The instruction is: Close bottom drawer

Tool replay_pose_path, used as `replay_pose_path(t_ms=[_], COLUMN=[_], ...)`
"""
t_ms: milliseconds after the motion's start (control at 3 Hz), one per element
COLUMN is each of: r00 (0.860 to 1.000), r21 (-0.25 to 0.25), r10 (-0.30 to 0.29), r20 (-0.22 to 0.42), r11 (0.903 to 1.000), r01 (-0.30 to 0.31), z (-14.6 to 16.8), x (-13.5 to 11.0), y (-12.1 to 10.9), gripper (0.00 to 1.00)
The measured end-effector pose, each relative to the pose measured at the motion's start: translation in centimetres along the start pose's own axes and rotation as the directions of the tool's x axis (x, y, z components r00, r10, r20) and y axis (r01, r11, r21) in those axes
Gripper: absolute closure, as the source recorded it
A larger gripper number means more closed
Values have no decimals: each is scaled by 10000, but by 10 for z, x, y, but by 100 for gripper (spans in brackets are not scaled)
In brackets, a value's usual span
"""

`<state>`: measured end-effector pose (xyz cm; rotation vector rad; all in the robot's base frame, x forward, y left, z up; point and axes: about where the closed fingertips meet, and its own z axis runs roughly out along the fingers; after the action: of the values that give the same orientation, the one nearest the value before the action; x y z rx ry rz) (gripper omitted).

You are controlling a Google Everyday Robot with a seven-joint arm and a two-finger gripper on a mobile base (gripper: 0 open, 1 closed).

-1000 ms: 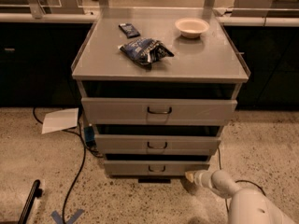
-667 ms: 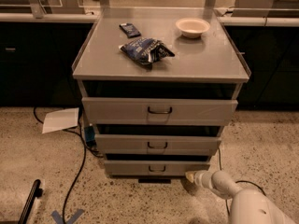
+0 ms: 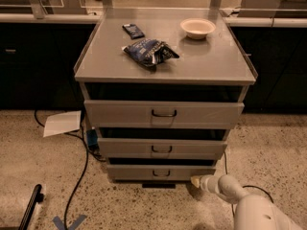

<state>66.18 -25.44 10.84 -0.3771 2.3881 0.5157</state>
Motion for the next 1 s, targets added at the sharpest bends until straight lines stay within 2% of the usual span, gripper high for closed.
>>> replay_pose_path(t_ms=[333, 667, 1000], r00=[9986, 9933, 9929], r21=[-438, -776, -792], r10=[439, 1055, 1082], r20=[-308, -480, -503], r11=[9980, 9910, 9905], r01=[-452, -1090, -1120], z=[-24, -46, -47], x=[19, 43, 46], y=[4, 13, 14], gripper=[100, 100, 81])
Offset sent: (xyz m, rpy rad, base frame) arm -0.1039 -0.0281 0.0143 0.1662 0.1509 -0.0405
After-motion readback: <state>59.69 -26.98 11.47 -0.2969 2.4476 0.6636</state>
